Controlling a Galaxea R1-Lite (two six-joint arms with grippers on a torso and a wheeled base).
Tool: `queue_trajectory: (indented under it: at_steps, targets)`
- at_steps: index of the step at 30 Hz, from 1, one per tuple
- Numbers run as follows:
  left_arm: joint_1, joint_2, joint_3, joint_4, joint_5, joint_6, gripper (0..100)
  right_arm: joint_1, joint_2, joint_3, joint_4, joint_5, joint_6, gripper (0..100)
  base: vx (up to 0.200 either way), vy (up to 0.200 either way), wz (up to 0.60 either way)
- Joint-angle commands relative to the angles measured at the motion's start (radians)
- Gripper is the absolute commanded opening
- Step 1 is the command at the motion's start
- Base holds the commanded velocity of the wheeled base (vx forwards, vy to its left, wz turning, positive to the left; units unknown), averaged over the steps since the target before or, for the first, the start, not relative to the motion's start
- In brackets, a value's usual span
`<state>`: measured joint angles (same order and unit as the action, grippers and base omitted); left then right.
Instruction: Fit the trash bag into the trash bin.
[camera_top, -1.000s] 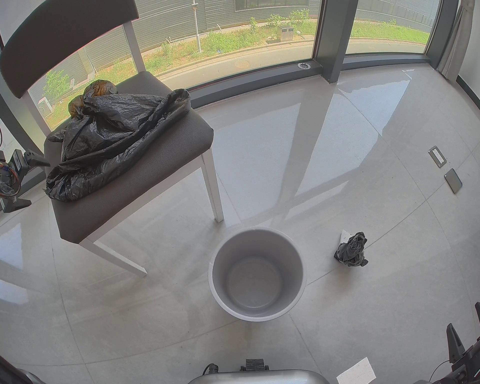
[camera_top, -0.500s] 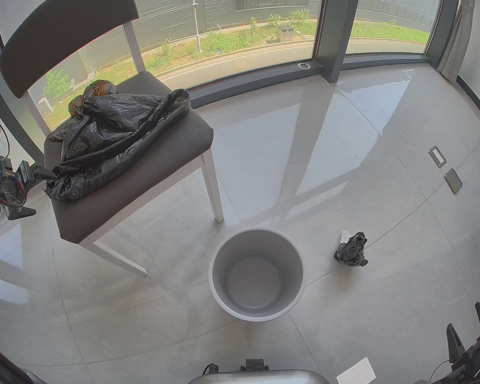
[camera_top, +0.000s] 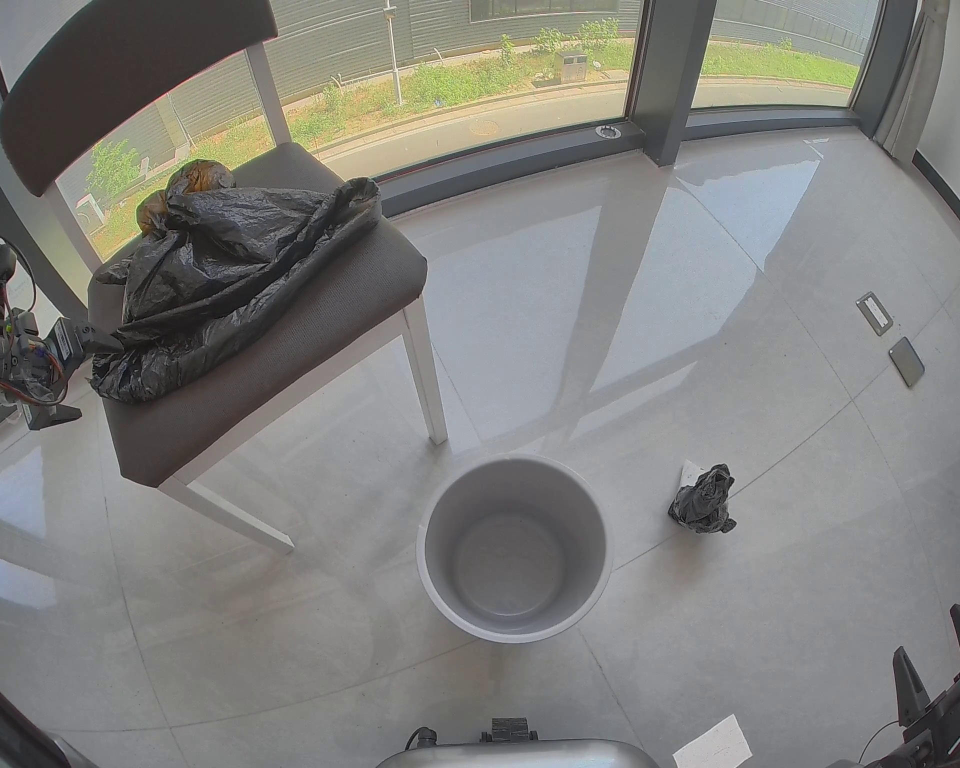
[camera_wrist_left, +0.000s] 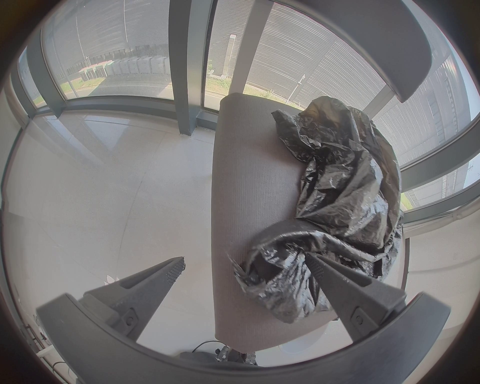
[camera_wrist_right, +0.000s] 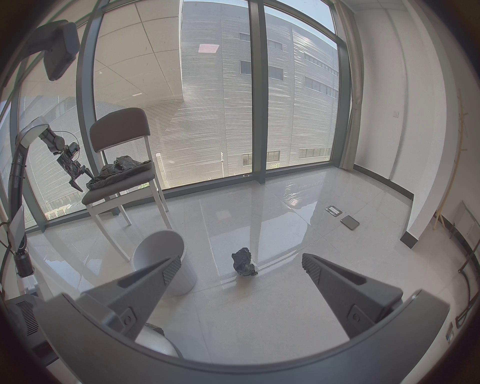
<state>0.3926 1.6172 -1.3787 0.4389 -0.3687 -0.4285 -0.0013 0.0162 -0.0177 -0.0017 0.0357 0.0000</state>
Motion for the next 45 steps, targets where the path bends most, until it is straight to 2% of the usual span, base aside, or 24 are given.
queue_trajectory:
  at_steps: [1,18,19,29,35,40,41,42,43,45]
  targets:
    - [-0.001,0.03,-0.008,-0.005,0.013,0.001,100,0.0,-0.012,0.018,0.0,0.001,0.0,100,0.0,0.0,0.0]
    - [-0.058,0.039,-0.016,-0.017,0.013,-0.038,100,0.0,-0.012,0.018,0.0,0.001,0.0,100,0.0,0.0,0.0]
    - [-0.061,0.039,-0.013,-0.016,0.013,-0.038,0,0.0,-0.012,0.018,0.0,0.001,0.0,100,0.0,0.0,0.0]
    - [-0.061,0.032,-0.008,-0.016,0.019,-0.036,0,0.0,-0.012,0.018,0.0,0.0,0.0,100,0.0,0.0,0.0]
    - [-0.089,-0.051,-0.014,-0.005,0.033,-0.022,0,0.0,-0.012,0.018,0.0,0.001,0.0,100,0.0,0.0,0.0]
    - [-0.196,-0.145,0.001,0.003,0.054,0.014,0,0.001,-0.012,0.018,0.0,0.001,0.0,100,0.0,0.0,0.0]
    - [-0.196,-0.145,0.001,0.003,0.054,0.014,0,0.001,-0.012,0.018,0.0,0.001,0.0,100,0.0,0.0,0.0]
    - [-0.262,-0.221,0.017,0.029,0.076,0.066,0,0.0,-0.012,0.018,0.0,0.001,0.0,100,0.0,0.0,0.0]
    - [-0.268,-0.227,0.018,0.032,0.076,0.073,0,0.0,-0.012,0.018,0.0,0.001,0.0,100,0.0,0.0,0.0]
    - [-0.35,-0.336,0.032,0.112,0.086,0.188,0,0.001,-0.01,0.016,0.002,0.035,-0.032,100,0.0,0.0,0.0]
